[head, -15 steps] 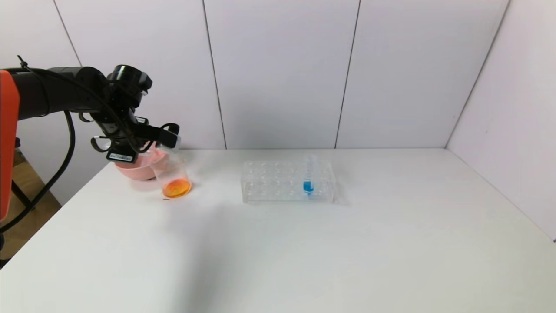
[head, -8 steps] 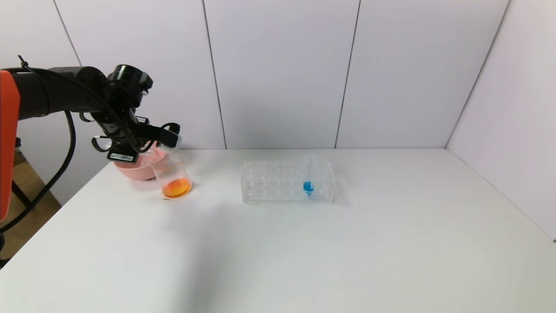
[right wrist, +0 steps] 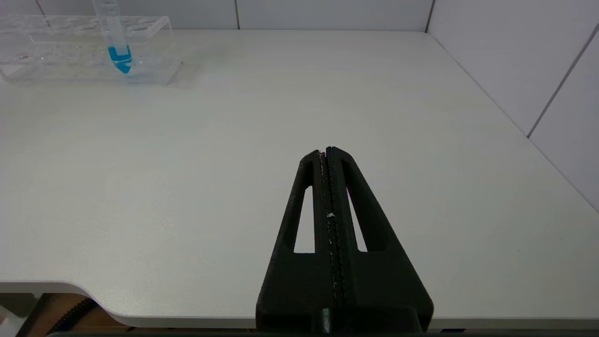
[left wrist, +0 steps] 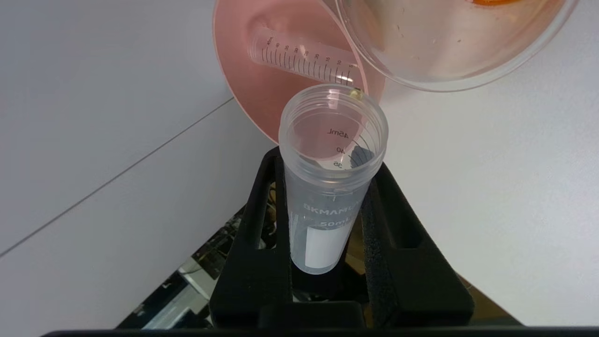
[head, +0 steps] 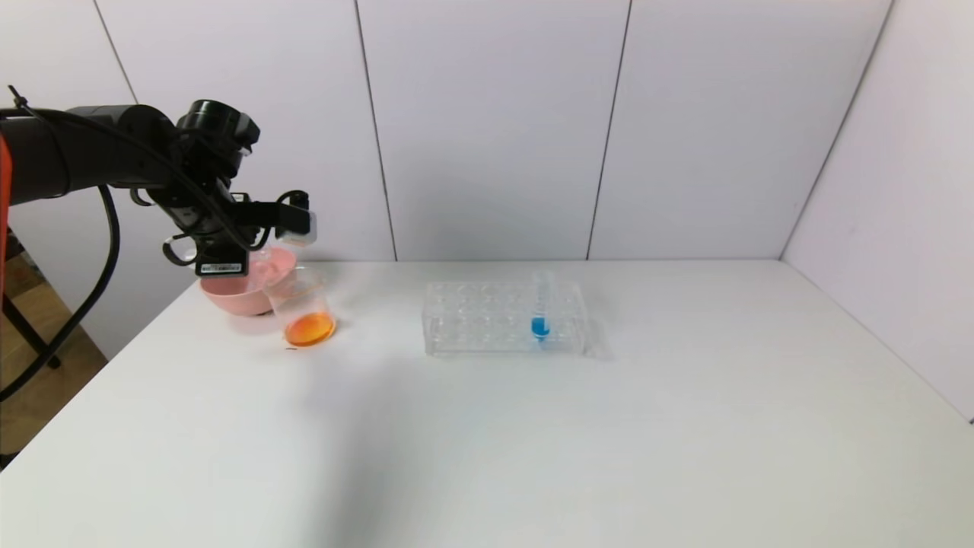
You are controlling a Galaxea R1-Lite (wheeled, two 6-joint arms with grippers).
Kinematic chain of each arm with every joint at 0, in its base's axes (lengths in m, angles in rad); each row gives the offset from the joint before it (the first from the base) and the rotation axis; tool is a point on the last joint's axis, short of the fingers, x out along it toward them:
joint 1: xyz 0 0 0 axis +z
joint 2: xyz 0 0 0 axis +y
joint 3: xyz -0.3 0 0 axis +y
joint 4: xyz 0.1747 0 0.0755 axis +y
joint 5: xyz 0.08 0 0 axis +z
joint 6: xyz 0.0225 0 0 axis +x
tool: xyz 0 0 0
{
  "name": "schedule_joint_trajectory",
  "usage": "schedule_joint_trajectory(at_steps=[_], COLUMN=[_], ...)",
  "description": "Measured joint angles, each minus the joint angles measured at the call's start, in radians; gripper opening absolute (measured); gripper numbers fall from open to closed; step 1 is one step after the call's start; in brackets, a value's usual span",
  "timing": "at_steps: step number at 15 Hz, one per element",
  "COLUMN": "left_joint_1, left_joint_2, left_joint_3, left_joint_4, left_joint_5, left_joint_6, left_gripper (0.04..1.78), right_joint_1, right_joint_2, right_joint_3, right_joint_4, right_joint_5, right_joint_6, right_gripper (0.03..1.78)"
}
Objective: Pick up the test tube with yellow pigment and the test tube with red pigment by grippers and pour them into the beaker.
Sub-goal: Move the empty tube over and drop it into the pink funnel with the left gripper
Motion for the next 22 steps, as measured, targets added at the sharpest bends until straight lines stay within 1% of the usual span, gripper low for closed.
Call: schedule_joint_trajectory(at_steps=[4, 11, 16, 18, 20, 21, 22], left_joint_1=[0.001, 0.01, 0.043, 0.058, 0.073, 0.077, 0.078], left_joint_2=[-0.019, -0.062, -0.09, -0.093, -0.091, -0.086, -0.076], left_joint_3=[0.0, 0.0, 0.0, 0.0, -0.001, -0.001, -0.001], left_joint_4=[-0.006, -0.089, -0.193, -0.253, -0.322, -0.361, -0.406], left_joint_5=[-0.109, -0.181, -0.184, -0.178, -0.164, -0.134, -0.086], left_joint_6=[-0.274, -0.795, -1.121, -1.206, -1.228, -1.229, -1.23], left_gripper=[0.45, 0.45, 0.45, 0.45, 0.45, 0.45, 0.45], right_joint_1=[0.0, 0.0, 0.0, 0.0, 0.0, 0.0, 0.0], right_joint_2=[0.0, 0.0, 0.0, 0.0, 0.0, 0.0, 0.0], right_joint_3=[0.0, 0.0, 0.0, 0.0, 0.0, 0.0, 0.0], right_joint_4=[0.0, 0.0, 0.0, 0.0, 0.0, 0.0, 0.0], right_joint_5=[0.0, 0.0, 0.0, 0.0, 0.0, 0.0, 0.0], right_joint_6=[0.0, 0.0, 0.0, 0.0, 0.0, 0.0, 0.0], right_gripper=[0.11, 0.11, 0.11, 0.11, 0.11, 0.11, 0.11])
